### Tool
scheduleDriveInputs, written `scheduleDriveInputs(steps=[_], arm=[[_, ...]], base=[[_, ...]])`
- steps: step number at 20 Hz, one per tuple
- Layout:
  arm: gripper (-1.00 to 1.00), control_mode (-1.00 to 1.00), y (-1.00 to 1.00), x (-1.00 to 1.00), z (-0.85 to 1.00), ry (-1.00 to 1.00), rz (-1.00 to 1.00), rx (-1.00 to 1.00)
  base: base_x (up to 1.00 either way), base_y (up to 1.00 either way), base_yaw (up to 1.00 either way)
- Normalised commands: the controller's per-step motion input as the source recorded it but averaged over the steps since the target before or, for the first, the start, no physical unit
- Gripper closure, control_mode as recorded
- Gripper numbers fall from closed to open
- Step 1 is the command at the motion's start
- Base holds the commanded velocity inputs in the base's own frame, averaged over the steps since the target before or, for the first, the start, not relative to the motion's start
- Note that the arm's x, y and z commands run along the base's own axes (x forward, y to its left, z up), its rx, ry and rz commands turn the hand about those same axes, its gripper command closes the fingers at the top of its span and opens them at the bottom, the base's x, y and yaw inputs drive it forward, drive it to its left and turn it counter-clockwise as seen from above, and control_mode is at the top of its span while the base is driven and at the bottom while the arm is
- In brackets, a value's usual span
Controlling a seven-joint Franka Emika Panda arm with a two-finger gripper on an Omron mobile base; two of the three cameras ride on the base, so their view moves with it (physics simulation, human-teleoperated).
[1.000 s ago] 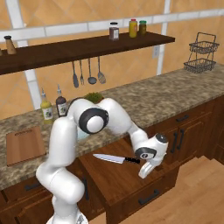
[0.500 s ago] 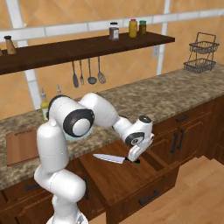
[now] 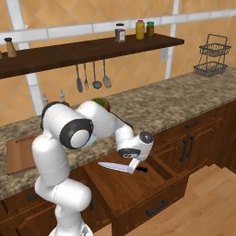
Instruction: Pick up the knife from the drawer and place it on the cutting board. Then place the meat from the plate to the cutting board.
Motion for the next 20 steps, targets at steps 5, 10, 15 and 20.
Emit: scheduleDriveInputs(steps=[5, 10, 15, 20], arm=[[-1.00, -1.00, -0.18, 0.00, 0.00, 0.00, 0.22, 0.15], [-1.00, -1.00, -0.10, 0.06, 0.00, 0.00, 0.08, 0.06], [-1.00, -1.00, 0.03, 0.29, -0.13, 0.04, 0.00, 0.00], [-1.00, -1.00, 0.08, 0.30, -0.26, 0.08, 0.00, -0.03]], base=[[0.00, 0.00, 0.00], [0.00, 0.00, 0.00], [0.00, 0.00, 0.00], [0.00, 0.00, 0.00]])
